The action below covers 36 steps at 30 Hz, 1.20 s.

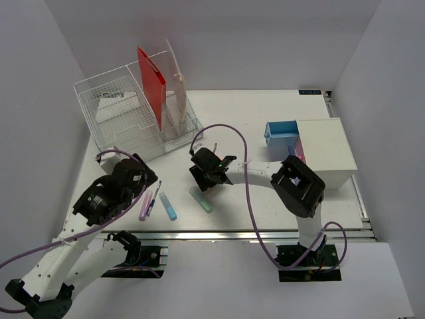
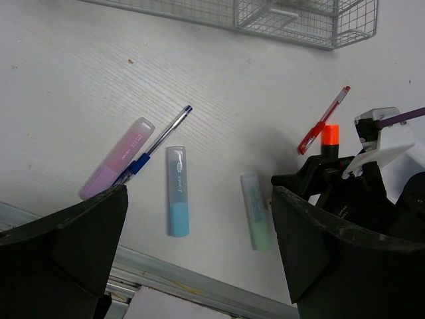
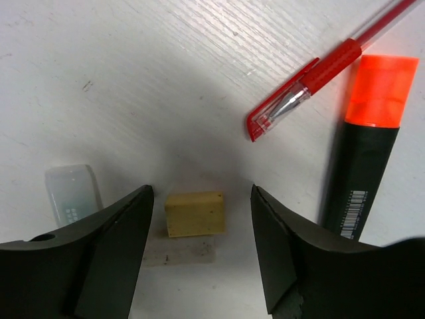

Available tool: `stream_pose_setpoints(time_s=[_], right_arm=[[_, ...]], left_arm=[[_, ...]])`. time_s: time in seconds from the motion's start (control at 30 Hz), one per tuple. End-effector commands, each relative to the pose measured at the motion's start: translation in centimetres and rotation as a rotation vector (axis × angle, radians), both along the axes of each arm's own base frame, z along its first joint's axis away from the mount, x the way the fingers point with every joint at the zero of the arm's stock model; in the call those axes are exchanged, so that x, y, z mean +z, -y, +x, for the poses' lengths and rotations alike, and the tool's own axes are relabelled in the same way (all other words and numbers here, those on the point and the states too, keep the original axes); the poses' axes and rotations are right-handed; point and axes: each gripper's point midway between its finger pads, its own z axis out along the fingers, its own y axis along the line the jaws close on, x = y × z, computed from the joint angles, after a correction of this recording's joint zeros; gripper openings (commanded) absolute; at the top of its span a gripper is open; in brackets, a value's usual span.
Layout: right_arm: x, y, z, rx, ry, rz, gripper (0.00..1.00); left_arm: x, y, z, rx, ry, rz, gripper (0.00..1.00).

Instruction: Organize the desk

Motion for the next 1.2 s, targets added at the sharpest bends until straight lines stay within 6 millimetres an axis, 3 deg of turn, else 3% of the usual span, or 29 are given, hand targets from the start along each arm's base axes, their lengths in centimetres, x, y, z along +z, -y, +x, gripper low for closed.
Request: stream_pose_setpoints(time_s=[0.0, 0.1, 0.23, 0.33, 0.43, 0.53, 0.6, 0.63, 0.67, 0.73, 0.77, 0.83, 0.87, 0.97, 1.07, 1.17], right_arm=[[0.1, 1.7, -0.6, -0.022, -0.007, -0.025, 0.66], [-0.1, 1.8, -1.1, -0.007, -0.028, -0.021, 0.64], [0.4, 1.4, -1.2, 0.002, -0.031, 0.001, 0.41], [1.9, 0.9, -0.7, 0.018, -0.001, 0.028, 0.28], [5.5, 0.1, 0.7, 0.024, 0.072, 0.051, 0.25], [10.9, 0.3, 3.4, -0.022, 0.169, 0.095, 0.24], [14.2, 2.2, 5.6, -0.085, 0.202, 0.133, 0.24], [16.8, 3.2, 6.8, -0.122, 0.239, 0.170, 0.24], [17.8, 5.7, 8.7, -0.188, 0.253, 0.174, 0.23], [20.4, 8.7, 10.4, -0.263, 0.293, 0.204, 0.23], [21.0, 11.5, 12.0, -0.328, 0.311, 0.190, 0.24], [22.0, 14.9, 13.2, -0.429, 0.348, 0.162, 0.24], [22.1, 17.4, 14.1, -0.496, 0.354, 0.148, 0.24], [21.2, 22.3, 15.2, -0.636, 0.325, 0.106, 0.24], [20.4, 25.2, 16.0, -0.707, 0.314, 0.087, 0.24], [19.4, 25.7, 16.8, -0.722, 0.293, 0.083, 0.27]], left_arm=[[0.6, -0.2, 0.6, 0.021, 0.028, 0.001, 0.98], [0.5, 0.0, 0.9, 0.017, 0.030, 0.004, 0.98], [0.6, 0.2, 1.2, 0.015, 0.027, 0.012, 0.98], [0.7, 0.2, 1.4, 0.014, 0.031, 0.017, 0.98], [1.0, 0.6, 1.7, -0.004, 0.041, 0.012, 0.98], [1.1, 1.1, 2.0, -0.028, 0.039, 0.018, 0.98], [1.0, 1.3, 2.2, -0.038, 0.031, 0.025, 0.98], [1.1, 1.4, 2.3, -0.051, 0.030, 0.036, 0.98], [1.1, 2.0, 2.5, -0.080, 0.036, 0.028, 0.98], [0.9, 3.2, 2.9, -0.197, 0.037, 0.062, 0.98], [1.3, 4.1, 3.4, -0.239, 0.061, 0.050, 0.98], [0.6, 5.8, 3.4, -0.372, 0.049, 0.067, 0.98], [0.7, 6.5, 3.8, -0.403, 0.061, 0.062, 0.98], [-0.2, 7.8, 4.6, -0.481, 0.048, 0.086, 0.98], [-0.7, 9.5, 5.5, -0.581, 0.051, 0.106, 0.98], [-1.2, 10.9, 6.1, -0.669, 0.064, 0.119, 0.98]])
